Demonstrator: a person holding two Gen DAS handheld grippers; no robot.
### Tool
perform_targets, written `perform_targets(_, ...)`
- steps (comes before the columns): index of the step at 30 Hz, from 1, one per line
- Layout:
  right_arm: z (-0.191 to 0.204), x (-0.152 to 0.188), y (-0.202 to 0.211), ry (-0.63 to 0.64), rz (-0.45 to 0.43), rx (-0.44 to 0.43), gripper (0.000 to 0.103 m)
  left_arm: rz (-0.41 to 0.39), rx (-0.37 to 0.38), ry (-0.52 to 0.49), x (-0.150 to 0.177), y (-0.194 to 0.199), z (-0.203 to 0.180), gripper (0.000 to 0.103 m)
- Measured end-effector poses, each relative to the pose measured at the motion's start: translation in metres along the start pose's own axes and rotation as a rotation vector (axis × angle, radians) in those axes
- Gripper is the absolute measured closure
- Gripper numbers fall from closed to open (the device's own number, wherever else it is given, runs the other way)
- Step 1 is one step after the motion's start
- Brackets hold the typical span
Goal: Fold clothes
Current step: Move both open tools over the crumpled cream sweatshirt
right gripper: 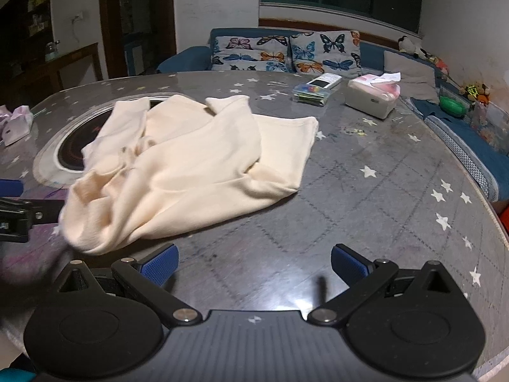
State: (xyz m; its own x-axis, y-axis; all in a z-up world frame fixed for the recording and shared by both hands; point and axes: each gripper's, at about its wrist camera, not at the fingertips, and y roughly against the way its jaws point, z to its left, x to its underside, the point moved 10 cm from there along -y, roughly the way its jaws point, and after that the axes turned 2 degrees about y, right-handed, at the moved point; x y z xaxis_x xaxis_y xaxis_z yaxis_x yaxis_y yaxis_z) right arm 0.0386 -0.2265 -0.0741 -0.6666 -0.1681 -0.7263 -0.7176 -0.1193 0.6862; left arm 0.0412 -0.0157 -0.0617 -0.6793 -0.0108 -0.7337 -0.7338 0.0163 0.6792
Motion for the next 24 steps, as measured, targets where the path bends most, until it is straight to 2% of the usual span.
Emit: perform_targets(24, 0.052, 0.008, 0.022, 0.082, -0.009, -0.062, 0.0, -0.023, 0.024, -0.036, 0.012, 0.022, -0.011, 0.0)
